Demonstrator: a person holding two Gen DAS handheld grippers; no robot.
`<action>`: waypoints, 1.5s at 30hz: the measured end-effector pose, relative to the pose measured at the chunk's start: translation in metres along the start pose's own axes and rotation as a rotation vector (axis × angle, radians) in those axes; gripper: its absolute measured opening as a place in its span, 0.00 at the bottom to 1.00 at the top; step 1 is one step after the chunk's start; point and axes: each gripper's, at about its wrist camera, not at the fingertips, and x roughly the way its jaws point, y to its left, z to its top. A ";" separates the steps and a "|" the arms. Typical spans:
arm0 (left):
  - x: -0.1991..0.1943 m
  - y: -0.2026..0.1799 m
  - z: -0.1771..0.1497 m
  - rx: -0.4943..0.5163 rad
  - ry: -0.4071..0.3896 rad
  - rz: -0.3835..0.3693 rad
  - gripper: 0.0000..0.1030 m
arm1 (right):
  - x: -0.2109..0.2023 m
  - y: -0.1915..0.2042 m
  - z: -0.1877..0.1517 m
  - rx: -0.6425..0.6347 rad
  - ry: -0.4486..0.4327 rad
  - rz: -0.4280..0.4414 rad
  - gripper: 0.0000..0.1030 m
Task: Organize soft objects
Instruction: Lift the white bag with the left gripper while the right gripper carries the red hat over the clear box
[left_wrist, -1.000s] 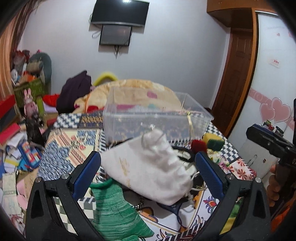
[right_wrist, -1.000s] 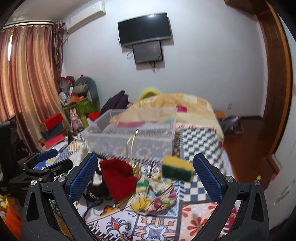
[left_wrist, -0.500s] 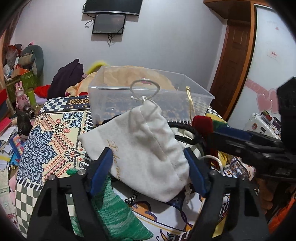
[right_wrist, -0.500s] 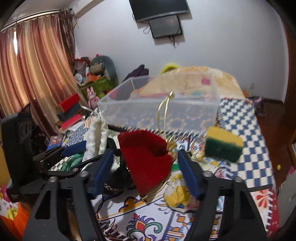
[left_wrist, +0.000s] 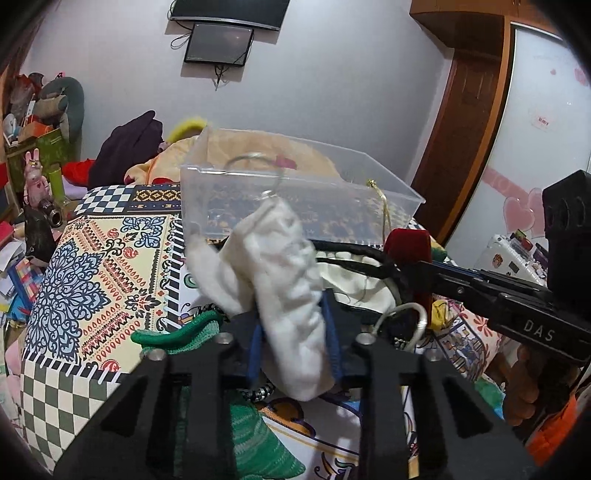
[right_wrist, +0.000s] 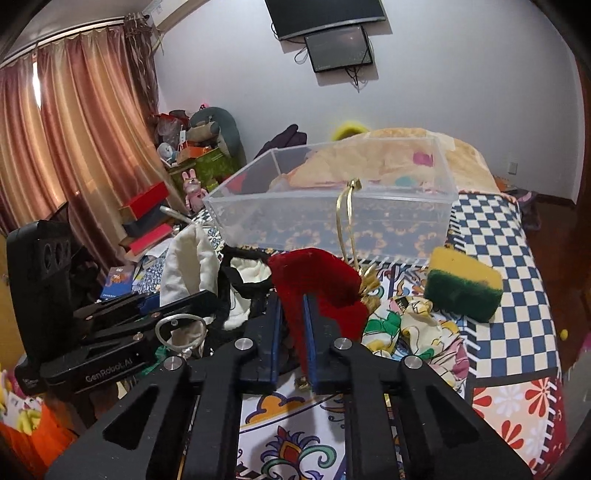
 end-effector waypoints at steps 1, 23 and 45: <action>-0.002 0.000 0.001 0.000 -0.006 0.001 0.21 | -0.003 0.000 0.000 -0.001 -0.010 0.000 0.08; -0.044 0.003 0.022 -0.017 -0.125 0.027 0.18 | -0.004 0.011 0.015 -0.023 -0.059 -0.090 0.59; -0.049 -0.012 0.060 0.084 -0.177 0.058 0.18 | -0.027 0.004 0.042 -0.004 -0.152 -0.049 0.06</action>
